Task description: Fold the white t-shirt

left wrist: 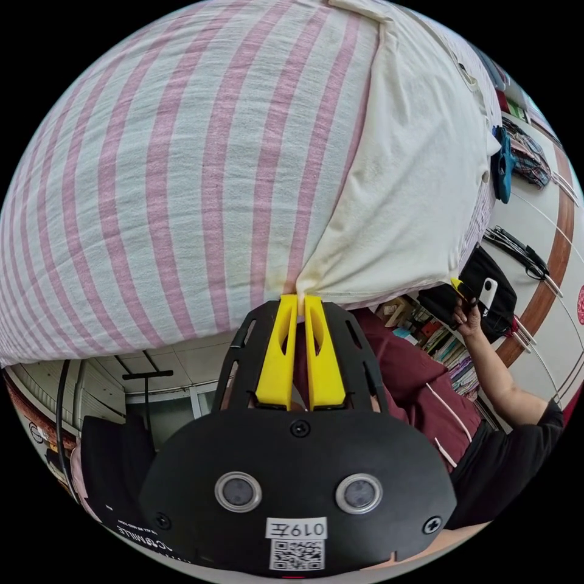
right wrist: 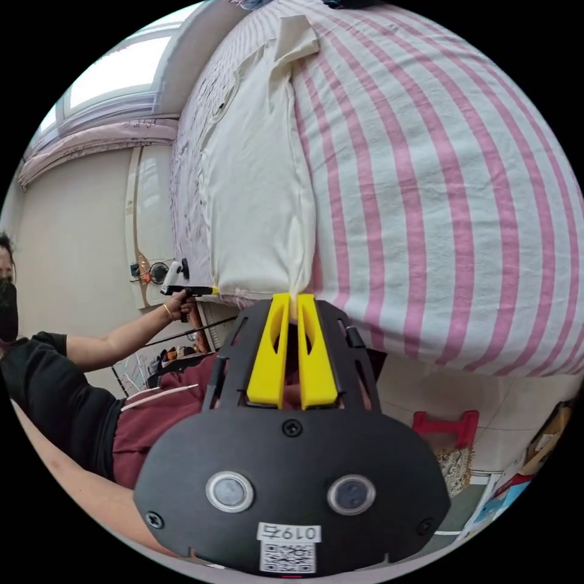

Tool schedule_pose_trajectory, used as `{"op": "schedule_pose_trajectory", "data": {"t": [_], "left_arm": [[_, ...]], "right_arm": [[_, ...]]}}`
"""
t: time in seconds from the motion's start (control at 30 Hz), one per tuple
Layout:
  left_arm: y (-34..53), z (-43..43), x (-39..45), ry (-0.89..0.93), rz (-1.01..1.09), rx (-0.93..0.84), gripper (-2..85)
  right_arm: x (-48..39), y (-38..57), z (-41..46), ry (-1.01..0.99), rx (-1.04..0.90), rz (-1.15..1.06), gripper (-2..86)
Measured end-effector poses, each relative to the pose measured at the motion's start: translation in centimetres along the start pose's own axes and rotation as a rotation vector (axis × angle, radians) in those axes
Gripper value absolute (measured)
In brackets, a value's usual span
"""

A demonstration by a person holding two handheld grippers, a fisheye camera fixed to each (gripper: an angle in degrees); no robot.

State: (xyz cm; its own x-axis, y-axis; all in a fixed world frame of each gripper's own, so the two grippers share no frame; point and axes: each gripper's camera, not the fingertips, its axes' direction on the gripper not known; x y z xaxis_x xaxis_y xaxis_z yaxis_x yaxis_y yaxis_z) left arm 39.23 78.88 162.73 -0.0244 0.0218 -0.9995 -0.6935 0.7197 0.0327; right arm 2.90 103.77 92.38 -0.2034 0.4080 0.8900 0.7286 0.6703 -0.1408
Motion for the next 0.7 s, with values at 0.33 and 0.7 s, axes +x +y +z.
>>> {"op": "schedule_pose_trajectory", "data": {"t": [0.33,0.7], "left_arm": [[-1.4,-0.2,0.6,0.267,-0.034,-0.081,1.1],[-5.6,4.9,4.7,0.003,-0.077,-0.190,1.6]], "right_arm": [[4.4,1.4,-2.5,-0.432,0.022,0.263,-0.5],[5.4,2.9,2.5,-0.096,-0.096,0.386,3.4]]}}
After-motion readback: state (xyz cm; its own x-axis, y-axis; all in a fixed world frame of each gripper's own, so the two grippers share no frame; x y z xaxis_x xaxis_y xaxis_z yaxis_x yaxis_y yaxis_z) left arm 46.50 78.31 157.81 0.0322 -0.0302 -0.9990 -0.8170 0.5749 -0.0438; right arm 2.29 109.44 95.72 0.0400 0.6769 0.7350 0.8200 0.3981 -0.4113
